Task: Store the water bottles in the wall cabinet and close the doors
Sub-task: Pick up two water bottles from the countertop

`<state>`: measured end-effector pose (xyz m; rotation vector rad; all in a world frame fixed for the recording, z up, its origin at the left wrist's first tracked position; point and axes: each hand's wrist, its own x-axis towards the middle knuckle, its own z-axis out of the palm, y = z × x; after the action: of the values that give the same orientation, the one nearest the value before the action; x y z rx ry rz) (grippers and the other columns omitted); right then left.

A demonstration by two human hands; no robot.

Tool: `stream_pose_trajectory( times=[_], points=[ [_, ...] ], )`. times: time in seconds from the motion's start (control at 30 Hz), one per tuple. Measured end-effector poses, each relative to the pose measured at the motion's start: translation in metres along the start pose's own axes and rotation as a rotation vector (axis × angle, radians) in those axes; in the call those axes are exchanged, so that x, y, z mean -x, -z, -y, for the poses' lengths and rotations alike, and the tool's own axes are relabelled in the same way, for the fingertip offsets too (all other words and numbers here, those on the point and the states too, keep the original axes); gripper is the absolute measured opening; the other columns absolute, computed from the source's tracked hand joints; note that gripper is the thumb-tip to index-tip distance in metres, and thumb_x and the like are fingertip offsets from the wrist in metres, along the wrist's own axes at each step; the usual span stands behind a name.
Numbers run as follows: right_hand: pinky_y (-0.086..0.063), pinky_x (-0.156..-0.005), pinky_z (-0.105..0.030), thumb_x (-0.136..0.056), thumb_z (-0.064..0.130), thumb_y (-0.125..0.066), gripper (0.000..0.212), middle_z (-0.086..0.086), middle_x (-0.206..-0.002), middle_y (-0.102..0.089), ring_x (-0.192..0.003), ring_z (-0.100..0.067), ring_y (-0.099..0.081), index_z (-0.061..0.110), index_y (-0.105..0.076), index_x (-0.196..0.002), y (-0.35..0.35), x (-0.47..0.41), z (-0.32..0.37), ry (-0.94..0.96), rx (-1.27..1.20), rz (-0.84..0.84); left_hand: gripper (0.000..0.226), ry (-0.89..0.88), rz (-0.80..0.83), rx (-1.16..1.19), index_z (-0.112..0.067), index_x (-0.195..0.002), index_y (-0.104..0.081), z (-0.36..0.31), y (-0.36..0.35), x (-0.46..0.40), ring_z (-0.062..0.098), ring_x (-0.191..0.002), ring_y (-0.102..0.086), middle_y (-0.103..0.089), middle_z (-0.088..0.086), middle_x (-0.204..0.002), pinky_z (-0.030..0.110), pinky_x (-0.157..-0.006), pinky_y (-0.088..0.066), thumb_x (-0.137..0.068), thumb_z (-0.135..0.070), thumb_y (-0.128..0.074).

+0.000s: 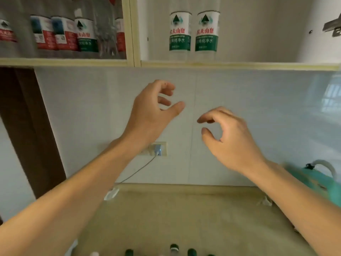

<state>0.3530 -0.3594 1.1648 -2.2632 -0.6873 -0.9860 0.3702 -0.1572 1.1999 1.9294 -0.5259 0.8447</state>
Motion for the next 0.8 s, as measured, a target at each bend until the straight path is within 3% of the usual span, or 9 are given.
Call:
stream_pose_trajectory(
  times=[0.1, 0.17, 0.23, 0.43, 0.53, 0.63, 0.8],
  points=[
    [-0.037, -0.087, -0.004, -0.090, 0.021, -0.069, 0.023, 0.010, -0.110, -0.066, -0.103, -0.004, -0.060, 0.022, -0.072, -0.113, -0.031, 0.046, -0.020, -0.175, -0.039, 0.346, 0.035, 0.118, 0.158, -0.003, -0.027, -0.114, -0.064, 0.039, -0.007, 0.039, 0.002, -0.095, -0.066, -0.064, -0.013, -0.115, 0.022, -0.080, -0.055, -0.084, -0.035, -0.080],
    [-0.039, -0.087, -0.005, -0.091, 0.029, -0.068, 0.027, 0.013, -0.113, -0.066, -0.104, 0.001, -0.059, 0.027, -0.069, -0.118, -0.050, 0.072, -0.035, -0.258, -0.045, 0.509, 0.034, 0.203, 0.232, 0.002, -0.029, -0.112, -0.064, 0.065, -0.013, 0.062, 0.003, -0.094, -0.067, -0.064, -0.013, -0.115, 0.020, -0.080, -0.053, -0.083, -0.034, -0.081],
    [-0.046, -0.091, -0.017, -0.091, 0.035, -0.068, 0.031, 0.015, -0.114, -0.065, -0.105, 0.000, -0.060, 0.030, -0.066, -0.121, -0.068, 0.097, -0.047, -0.343, -0.065, 0.628, 0.034, 0.294, 0.306, 0.005, -0.031, -0.111, -0.063, 0.089, -0.023, 0.087, 0.001, -0.092, -0.066, -0.064, -0.015, -0.114, 0.016, -0.077, -0.052, -0.083, -0.037, -0.081],
    [-0.052, -0.093, -0.032, -0.091, 0.031, -0.072, 0.047, 0.001, -0.116, -0.066, -0.105, -0.014, -0.062, 0.018, -0.057, -0.135, -0.138, 0.178, -0.074, -0.619, -0.103, 0.850, 0.026, 0.593, 0.613, -0.069, -0.025, -0.112, -0.064, 0.160, -0.072, 0.178, 0.007, -0.089, -0.064, -0.065, -0.012, -0.101, 0.022, -0.073, -0.052, -0.091, -0.039, -0.072],
    [-0.051, -0.096, -0.033, -0.092, 0.033, -0.071, 0.050, -0.002, -0.123, -0.066, -0.108, -0.017, -0.062, 0.018, -0.055, -0.137, -0.163, 0.214, -0.088, -0.696, -0.061, 0.944, 0.038, 0.718, 0.779, -0.130, -0.021, -0.123, -0.062, 0.184, -0.094, 0.228, 0.006, -0.094, -0.062, -0.064, -0.010, -0.106, 0.024, -0.078, -0.051, -0.093, -0.043, -0.069],
    [-0.049, -0.102, -0.035, -0.096, 0.041, -0.066, 0.050, -0.003, -0.131, -0.063, -0.116, -0.019, -0.060, 0.019, -0.054, -0.139, -0.178, 0.240, -0.100, -0.743, -0.009, 1.012, 0.050, 0.834, 0.874, -0.174, -0.018, -0.135, -0.055, 0.201, -0.110, 0.260, 0.014, -0.106, -0.063, -0.065, -0.001, -0.123, 0.030, -0.091, -0.053, -0.094, -0.046, -0.066],
    [-0.052, -0.100, -0.044, -0.099, 0.050, -0.055, 0.042, -0.003, -0.121, -0.069, -0.106, -0.022, -0.064, 0.019, -0.063, -0.125, -0.197, 0.259, -0.113, -0.781, 0.007, 1.062, 0.059, 0.956, 0.884, -0.175, -0.018, -0.141, -0.048, 0.217, -0.130, 0.287, 0.011, -0.096, -0.058, -0.062, 0.002, -0.134, 0.015, -0.064, -0.042, -0.094, -0.052, -0.062]
  ],
)
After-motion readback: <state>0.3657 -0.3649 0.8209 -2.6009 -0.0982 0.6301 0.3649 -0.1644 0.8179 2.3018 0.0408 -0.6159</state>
